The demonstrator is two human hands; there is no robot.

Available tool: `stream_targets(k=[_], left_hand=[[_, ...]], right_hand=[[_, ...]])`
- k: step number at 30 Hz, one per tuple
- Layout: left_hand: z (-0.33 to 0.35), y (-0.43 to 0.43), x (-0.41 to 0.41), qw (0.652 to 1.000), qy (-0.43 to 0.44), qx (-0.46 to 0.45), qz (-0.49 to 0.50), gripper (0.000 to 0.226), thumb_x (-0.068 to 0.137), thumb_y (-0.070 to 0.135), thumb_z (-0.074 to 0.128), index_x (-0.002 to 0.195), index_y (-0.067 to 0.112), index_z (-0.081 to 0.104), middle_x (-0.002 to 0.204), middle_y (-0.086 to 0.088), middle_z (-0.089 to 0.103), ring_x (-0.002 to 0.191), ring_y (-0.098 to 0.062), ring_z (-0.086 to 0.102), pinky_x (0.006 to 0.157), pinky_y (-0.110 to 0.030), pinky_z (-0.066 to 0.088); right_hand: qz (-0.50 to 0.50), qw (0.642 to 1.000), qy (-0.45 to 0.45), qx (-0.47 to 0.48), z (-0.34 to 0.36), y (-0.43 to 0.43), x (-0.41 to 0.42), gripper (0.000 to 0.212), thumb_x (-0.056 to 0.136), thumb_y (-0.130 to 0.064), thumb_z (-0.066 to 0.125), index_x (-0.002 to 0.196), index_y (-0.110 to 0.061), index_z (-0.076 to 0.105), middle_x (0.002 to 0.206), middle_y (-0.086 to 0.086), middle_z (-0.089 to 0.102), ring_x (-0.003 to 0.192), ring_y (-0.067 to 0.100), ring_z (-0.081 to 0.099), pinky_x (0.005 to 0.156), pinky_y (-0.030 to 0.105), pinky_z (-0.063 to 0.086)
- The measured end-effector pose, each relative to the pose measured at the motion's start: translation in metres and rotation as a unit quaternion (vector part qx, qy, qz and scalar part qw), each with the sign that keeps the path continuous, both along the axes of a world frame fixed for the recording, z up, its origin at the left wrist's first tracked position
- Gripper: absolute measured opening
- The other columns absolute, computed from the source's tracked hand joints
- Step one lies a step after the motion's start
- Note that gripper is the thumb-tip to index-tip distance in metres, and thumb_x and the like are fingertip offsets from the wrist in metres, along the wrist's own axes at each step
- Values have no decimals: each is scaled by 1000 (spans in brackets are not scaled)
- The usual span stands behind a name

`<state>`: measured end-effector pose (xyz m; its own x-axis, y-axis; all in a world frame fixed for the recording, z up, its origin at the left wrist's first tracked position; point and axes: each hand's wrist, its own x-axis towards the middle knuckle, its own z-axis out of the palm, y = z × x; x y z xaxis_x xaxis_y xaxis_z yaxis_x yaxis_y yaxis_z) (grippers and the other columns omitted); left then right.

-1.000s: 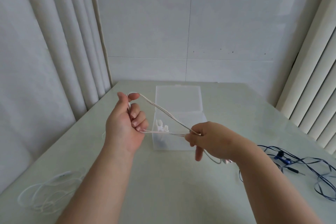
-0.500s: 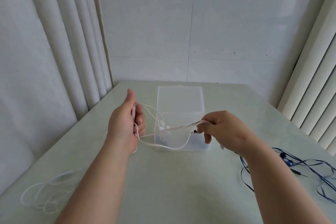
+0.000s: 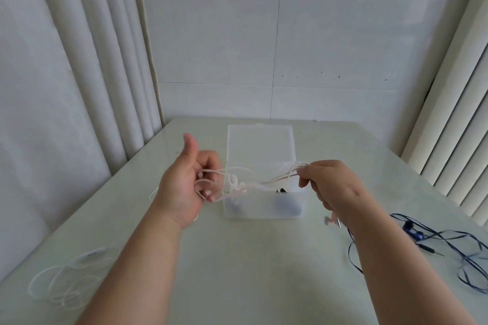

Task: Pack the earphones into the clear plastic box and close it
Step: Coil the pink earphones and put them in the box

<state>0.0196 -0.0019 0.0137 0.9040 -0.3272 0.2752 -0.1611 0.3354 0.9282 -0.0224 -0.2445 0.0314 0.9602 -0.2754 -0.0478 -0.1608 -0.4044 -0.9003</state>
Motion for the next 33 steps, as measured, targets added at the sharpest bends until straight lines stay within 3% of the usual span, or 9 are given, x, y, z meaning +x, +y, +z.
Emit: stream_targets(k=[3, 7, 13, 18, 24, 26, 28, 30, 33], left_hand=[[-3, 5, 5, 999, -9, -37, 1, 67, 60, 72, 72, 46, 13, 44, 43, 0, 30, 43, -17, 29, 48, -25, 26], [-4, -3, 1, 996, -19, 70, 55, 71, 55, 78, 71, 38, 19, 35, 43, -5, 27, 48, -21, 35, 52, -30, 37], [3, -5, 1, 957, 135, -255, -16, 44, 82, 47, 54, 50, 19, 42, 43, 3, 34, 47, -18, 44, 60, -29, 50], [1, -7, 5, 919, 145, -364, 48, 14, 81, 30, 62, 74, 19, 65, 58, 6, 46, 61, -13, 53, 75, -29, 40], [3, -6, 9, 894, 193, -397, 73, 42, 95, 46, 45, 60, 23, 47, 72, 5, 60, 85, -16, 57, 82, -31, 42], [2, -3, 11, 893, 197, -397, 81, 43, 94, 52, 45, 63, 23, 56, 89, 3, 65, 100, -17, 56, 87, -32, 42], [4, -4, 7, 895, 176, -403, 71, 41, 89, 54, 50, 91, 20, 71, 113, 1, 64, 114, -19, 55, 100, -38, 41], [9, -6, 1, 903, 147, -399, 60, 54, 80, 59, 55, 121, 26, 66, 132, -4, 57, 124, -27, 52, 107, -46, 36], [12, -13, -4, 918, 113, -377, 42, 59, 79, 66, 53, 133, 44, 51, 136, -8, 53, 123, -36, 54, 107, -52, 36]], right_hand=[[-6, 999, -11, 31, 1, -2, -2, 25, 72, -26, 63, 50, -15, 60, 57, 5, 29, 51, 19, 21, 50, 25, 20], [-38, 993, -24, 111, 2, 2, 0, 33, 73, -22, 57, 44, -20, 40, 49, -1, 28, 50, 18, 17, 52, 32, 14], [12, 981, -6, 194, 2, 2, -1, 38, 79, -15, 53, 49, -22, 31, 56, -1, 21, 46, 16, 13, 49, 29, 10], [100, 952, 48, 284, 4, 7, -3, 32, 88, -22, 53, 57, -15, 46, 52, -4, 25, 48, 13, 12, 45, 24, 8], [110, 980, -20, 166, -1, 11, -2, 31, 99, -25, 51, 74, -9, 59, 55, -2, 35, 45, 12, 27, 45, 23, 25], [112, 988, -35, 100, -2, 12, -3, 31, 99, -25, 53, 76, -9, 64, 56, -1, 44, 43, 12, 36, 47, 25, 36], [120, 991, -35, 50, -2, 15, -3, 29, 99, -25, 53, 79, -9, 67, 54, -1, 49, 42, 14, 43, 51, 28, 43], [130, 991, -22, 24, -2, 18, -4, 29, 99, -27, 52, 82, -11, 69, 50, -4, 47, 42, 13, 44, 51, 26, 42], [129, 992, -10, -14, -2, 21, -4, 31, 98, -30, 52, 78, -17, 70, 53, -7, 41, 44, 11, 38, 48, 23, 38]])
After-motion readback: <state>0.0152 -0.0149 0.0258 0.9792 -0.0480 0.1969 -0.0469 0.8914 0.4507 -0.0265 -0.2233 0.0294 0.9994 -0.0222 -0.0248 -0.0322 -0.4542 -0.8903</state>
